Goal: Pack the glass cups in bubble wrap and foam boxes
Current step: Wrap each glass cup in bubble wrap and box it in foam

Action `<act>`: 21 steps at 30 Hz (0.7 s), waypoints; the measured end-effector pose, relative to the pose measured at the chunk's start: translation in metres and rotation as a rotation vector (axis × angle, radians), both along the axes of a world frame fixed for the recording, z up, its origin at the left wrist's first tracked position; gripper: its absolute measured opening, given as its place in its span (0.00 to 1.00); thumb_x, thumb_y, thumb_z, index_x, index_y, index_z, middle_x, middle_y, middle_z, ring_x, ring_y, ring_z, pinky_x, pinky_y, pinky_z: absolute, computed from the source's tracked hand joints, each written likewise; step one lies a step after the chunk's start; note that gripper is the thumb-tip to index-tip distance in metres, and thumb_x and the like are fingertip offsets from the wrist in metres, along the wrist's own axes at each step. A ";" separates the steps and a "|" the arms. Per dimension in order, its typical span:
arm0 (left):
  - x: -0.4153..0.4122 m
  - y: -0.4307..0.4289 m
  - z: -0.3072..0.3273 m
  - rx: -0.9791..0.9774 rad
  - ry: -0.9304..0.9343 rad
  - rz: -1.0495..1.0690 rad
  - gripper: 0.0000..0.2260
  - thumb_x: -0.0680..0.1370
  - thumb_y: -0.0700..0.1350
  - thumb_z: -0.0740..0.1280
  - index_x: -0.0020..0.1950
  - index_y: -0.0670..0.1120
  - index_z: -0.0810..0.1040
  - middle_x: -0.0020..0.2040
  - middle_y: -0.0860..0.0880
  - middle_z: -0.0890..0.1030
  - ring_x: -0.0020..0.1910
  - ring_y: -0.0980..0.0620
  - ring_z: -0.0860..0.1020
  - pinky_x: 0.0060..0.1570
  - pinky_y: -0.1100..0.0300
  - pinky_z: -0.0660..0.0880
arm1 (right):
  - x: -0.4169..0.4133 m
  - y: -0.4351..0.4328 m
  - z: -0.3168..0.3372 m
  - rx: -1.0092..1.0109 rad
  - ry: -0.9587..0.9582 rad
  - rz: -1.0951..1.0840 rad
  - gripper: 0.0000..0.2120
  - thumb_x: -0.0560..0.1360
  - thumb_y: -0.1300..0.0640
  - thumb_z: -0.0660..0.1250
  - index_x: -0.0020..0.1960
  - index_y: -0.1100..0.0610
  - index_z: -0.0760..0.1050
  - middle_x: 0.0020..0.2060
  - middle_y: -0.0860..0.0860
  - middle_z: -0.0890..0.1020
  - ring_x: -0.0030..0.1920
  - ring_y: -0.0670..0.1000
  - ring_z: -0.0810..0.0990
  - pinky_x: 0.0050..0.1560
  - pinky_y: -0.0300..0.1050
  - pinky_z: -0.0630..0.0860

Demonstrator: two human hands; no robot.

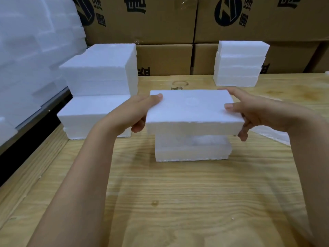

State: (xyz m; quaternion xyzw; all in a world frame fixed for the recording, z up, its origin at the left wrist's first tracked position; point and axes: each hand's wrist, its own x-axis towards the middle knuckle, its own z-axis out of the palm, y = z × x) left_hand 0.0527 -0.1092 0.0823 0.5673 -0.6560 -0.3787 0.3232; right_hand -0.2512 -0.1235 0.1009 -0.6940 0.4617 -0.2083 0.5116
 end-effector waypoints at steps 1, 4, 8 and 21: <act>0.000 0.001 -0.001 0.033 -0.034 -0.029 0.19 0.80 0.61 0.57 0.38 0.47 0.69 0.24 0.51 0.71 0.20 0.53 0.64 0.21 0.66 0.62 | -0.001 0.000 -0.001 0.016 0.022 0.004 0.30 0.65 0.43 0.71 0.66 0.35 0.65 0.47 0.69 0.80 0.34 0.61 0.79 0.35 0.48 0.79; 0.001 0.004 -0.005 0.107 -0.084 -0.121 0.17 0.82 0.59 0.54 0.40 0.50 0.70 0.23 0.53 0.75 0.19 0.54 0.64 0.22 0.67 0.62 | -0.002 -0.004 -0.006 0.054 0.069 0.005 0.30 0.67 0.43 0.72 0.66 0.35 0.64 0.47 0.69 0.80 0.35 0.60 0.79 0.36 0.47 0.79; 0.001 0.004 -0.012 0.125 -0.086 -0.141 0.13 0.82 0.58 0.56 0.42 0.52 0.69 0.25 0.54 0.76 0.20 0.54 0.67 0.24 0.64 0.61 | -0.002 -0.008 -0.017 0.109 0.070 0.012 0.27 0.68 0.45 0.72 0.64 0.35 0.67 0.49 0.71 0.77 0.37 0.61 0.77 0.36 0.47 0.78; 0.004 -0.007 -0.027 0.105 -0.018 -0.118 0.15 0.78 0.63 0.60 0.35 0.59 0.74 0.25 0.53 0.75 0.21 0.53 0.66 0.23 0.64 0.63 | -0.005 -0.017 -0.031 0.164 0.051 0.039 0.36 0.61 0.40 0.73 0.67 0.37 0.63 0.38 0.61 0.80 0.34 0.57 0.75 0.33 0.46 0.75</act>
